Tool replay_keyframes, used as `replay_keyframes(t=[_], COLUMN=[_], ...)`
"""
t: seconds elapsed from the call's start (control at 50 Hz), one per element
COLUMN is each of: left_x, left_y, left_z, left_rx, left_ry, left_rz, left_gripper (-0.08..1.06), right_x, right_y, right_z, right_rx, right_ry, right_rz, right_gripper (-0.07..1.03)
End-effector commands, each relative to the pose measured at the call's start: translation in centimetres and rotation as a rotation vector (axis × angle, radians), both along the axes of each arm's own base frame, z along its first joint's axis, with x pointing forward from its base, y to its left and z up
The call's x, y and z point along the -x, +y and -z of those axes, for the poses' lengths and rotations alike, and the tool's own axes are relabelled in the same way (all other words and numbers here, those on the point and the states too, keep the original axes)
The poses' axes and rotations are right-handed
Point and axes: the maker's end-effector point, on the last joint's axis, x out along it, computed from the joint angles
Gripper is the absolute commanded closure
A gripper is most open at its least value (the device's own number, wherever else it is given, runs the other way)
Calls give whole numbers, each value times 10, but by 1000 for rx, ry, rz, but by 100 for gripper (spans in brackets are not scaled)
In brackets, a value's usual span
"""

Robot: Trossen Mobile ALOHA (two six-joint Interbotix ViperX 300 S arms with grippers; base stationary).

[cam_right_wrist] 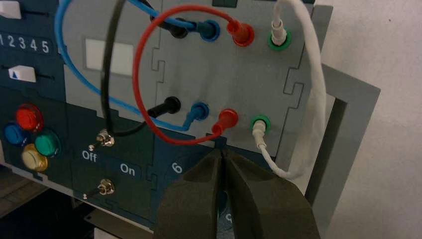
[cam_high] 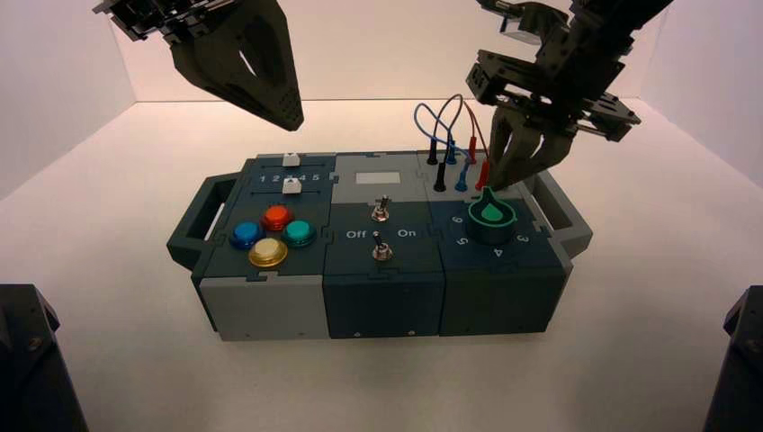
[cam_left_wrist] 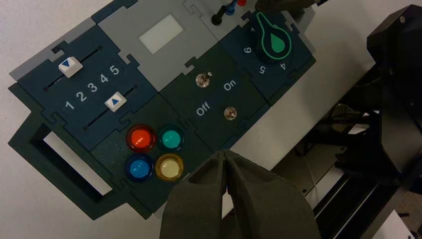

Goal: Turn the knob to position 1.

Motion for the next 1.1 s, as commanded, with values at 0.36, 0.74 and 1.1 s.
replay_keyframes(t=[0.36, 0.74, 1.1], left_x=[-4, -3, -3], left_y=[-6, -5, -5], left_z=[-11, -10, -10], left_rx=[24, 21, 20], left_ry=[-25, -22, -21], left_rz=[8, 8, 8], left_gripper=[101, 101, 101], right_x=[-7, -11, -5], right_y=[6, 8, 2], right_z=[-6, -7, -5], right_rx=[-12, -15, -5], right_ry=[-20, -20, -12], right_rz=[-3, -7, -6], right_gripper=[98, 98, 98])
